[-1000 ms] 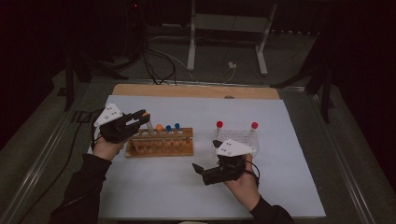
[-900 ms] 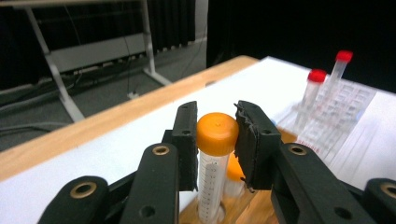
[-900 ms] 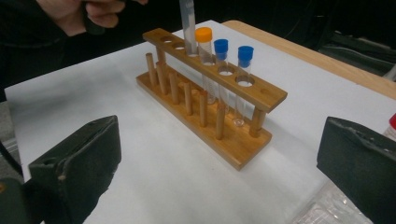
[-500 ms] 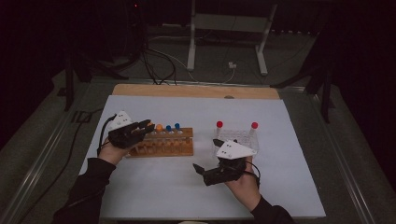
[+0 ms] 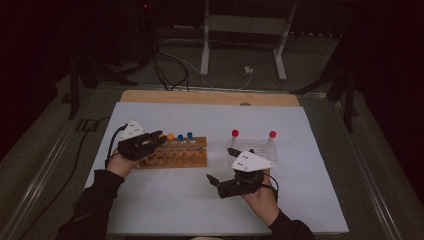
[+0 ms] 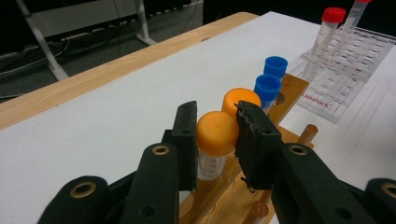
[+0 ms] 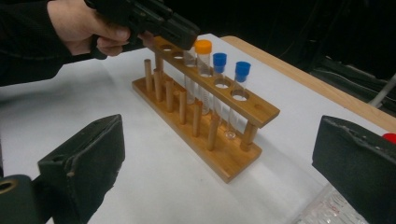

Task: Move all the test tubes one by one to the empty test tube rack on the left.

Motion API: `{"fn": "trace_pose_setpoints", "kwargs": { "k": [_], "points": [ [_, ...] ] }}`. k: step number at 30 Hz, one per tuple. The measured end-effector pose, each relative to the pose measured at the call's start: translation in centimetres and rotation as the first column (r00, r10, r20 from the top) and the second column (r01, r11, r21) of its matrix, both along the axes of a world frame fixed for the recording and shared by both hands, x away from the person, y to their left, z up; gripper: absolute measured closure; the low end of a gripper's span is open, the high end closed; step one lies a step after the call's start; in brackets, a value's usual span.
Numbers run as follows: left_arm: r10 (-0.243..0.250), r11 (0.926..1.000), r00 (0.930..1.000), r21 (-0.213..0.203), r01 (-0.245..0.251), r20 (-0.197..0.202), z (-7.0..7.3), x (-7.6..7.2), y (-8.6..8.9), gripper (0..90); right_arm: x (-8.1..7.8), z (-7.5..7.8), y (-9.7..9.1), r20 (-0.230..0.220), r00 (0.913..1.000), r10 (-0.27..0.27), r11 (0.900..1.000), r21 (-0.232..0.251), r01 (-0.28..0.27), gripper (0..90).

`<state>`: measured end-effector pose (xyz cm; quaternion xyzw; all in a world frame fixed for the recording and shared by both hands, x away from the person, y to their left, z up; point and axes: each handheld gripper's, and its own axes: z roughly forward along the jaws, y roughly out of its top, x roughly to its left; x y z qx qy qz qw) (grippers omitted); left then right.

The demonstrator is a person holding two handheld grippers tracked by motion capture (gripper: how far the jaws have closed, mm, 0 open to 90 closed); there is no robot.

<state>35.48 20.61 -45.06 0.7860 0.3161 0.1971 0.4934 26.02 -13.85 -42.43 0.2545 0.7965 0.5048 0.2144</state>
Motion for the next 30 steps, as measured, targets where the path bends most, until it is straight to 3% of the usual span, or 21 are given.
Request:
{"fn": "trace_pose_setpoints", "kwargs": {
  "k": [2, 4, 11, 14, 16, 18, 20, 25, 30],
  "points": [
    [-0.013, 0.9997, 0.9998, -0.02, 0.012, -0.015, 0.0, 0.1, 0.2, 69.3, 0.0, 0.1, -0.2, 0.014, 0.9998, -0.013, 0.9998, 0.014, 0.013, 2.4],
    [-0.03, 0.9991, 0.9993, -0.031, 0.03, -0.023, 0.1, -0.1, 0.3, 58.7, 0.1, 0.3, -0.4, 0.015, 0.9998, -0.017, 0.9997, 0.017, 0.016, 2.4],
    [-0.018, 0.9979, 0.9998, -0.063, 0.018, 0.001, 1.3, -1.4, 1.0, 22.8, 1.1, 1.2, -2.4, 0.031, 0.9964, -0.079, 0.9964, 0.036, 0.078, 2.4],
    [-0.027, 0.9955, 0.9996, -0.091, 0.026, -0.009, 1.8, -2.0, 0.8, 15.0, 1.8, 1.2, -3.3, 0.023, 0.9931, -0.115, 0.9929, 0.034, 0.114, 2.9],
    [-0.031, 0.9964, 0.9991, -0.08, 0.029, -0.029, 2.0, -2.3, 0.5, 6.7, 2.3, 1.0, -3.7, 0.012, 0.9889, -0.148, 0.989, 0.013, 0.148, 3.2],
    [-0.046, 0.9956, 0.9987, -0.083, 0.044, -0.021, 2.1, -2.7, 0.3, 5.6, 3.0, 0.7, -4.1, -0.025, 0.9848, -0.172, 0.985, 0.011, 0.172, 3.2],
    [-0.06, 0.9945, 0.998, -0.087, 0.058, -0.02, 2.2, -3.1, 0.1, 4.1, 3.7, 0.2, -4.3, -0.056, 0.9731, -0.223, 0.9746, 0.002, 0.224, 4.2],
    [-0.083, 0.9923, 0.9965, -0.092, 0.083, 0.001, 2.6, -4.0, -0.2, 3.1, 5.4, -1.3, -4.3, -0.113, 0.9563, -0.269, 0.963, -0.037, 0.267, 13.7],
    [-0.089, 0.9921, 0.996, -0.088, 0.09, 0.008, 2.8, -4.3, -0.5, 3.1, 6.7, -2.1, -4.2, -0.141, 0.949, -0.282, 0.9593, -0.053, 0.277, 28.6]
  ]
}}
